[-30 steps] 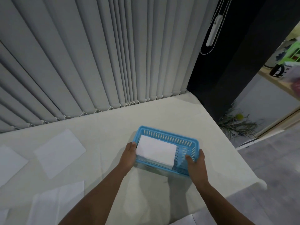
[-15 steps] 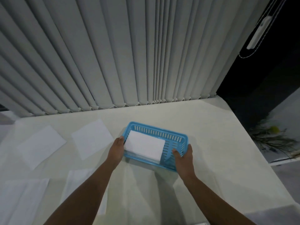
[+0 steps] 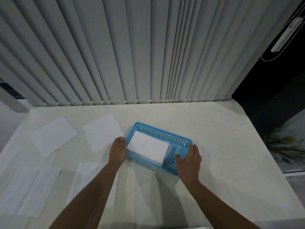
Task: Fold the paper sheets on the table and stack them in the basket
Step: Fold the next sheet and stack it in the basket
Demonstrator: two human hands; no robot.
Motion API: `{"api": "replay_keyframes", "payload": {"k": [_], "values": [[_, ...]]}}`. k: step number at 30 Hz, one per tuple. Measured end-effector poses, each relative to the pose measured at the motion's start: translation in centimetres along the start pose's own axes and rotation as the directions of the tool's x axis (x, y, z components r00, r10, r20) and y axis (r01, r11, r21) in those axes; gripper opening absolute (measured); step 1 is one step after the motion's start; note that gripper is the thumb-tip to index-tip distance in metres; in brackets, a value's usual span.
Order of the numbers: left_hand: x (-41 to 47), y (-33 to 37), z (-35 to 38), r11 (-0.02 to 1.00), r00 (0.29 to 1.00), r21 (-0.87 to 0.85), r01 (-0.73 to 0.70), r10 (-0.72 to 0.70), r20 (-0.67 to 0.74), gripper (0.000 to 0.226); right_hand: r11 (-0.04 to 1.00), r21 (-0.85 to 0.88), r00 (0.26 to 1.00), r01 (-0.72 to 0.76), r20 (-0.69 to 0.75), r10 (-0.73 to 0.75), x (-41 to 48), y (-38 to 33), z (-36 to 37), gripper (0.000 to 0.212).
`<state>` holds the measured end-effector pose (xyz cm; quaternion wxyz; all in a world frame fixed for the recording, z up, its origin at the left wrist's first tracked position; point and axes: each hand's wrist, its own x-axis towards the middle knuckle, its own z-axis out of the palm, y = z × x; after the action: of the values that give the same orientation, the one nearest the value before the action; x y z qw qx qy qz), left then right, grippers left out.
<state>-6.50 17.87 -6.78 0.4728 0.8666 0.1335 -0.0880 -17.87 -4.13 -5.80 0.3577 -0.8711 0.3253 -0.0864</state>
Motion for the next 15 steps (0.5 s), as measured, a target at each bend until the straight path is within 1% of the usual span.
{"api": "replay_keyframes", "payload": {"k": [1,3,5,8,11,15], "values": [[-0.2,-0.4,-0.1,1.0,0.998,0.006,-0.003,0.003,-0.057,0.041,0.992,-0.06,0.994,0.107,-0.029,-0.109,-0.1,-0.4,-0.1,0.067],[-0.7,-1.3,-0.9,0.999,0.989,0.003,0.032,-0.031,-0.146,0.04,0.948,-0.143,0.957,0.283,-0.03,-0.29,-0.4,-1.1,0.3,0.067],[-1.4,-2.6,-2.2,0.997,0.978,0.013,0.073,-0.07,-0.195,0.039,0.921,-0.152,0.933,0.359,0.023,-0.36,-0.6,-2.4,0.7,0.064],[-2.7,-5.2,-4.7,0.992,0.97,0.071,0.104,-0.086,-0.226,0.037,0.868,-0.181,0.887,0.462,0.097,-0.452,-1.6,-4.4,1.9,0.056],[-4.1,-7.6,-7.2,0.983,0.958,0.119,0.14,-0.104,-0.268,0.038,0.775,-0.206,0.802,0.597,0.141,-0.58,-2.8,-6.0,3.6,0.048],[-6.6,-9.7,-9.5,0.953,0.919,0.15,0.262,-0.199,-0.342,0.041,0.653,-0.19,0.681,0.733,0.205,-0.703,-4.8,-8.7,6.6,0.041]]}}
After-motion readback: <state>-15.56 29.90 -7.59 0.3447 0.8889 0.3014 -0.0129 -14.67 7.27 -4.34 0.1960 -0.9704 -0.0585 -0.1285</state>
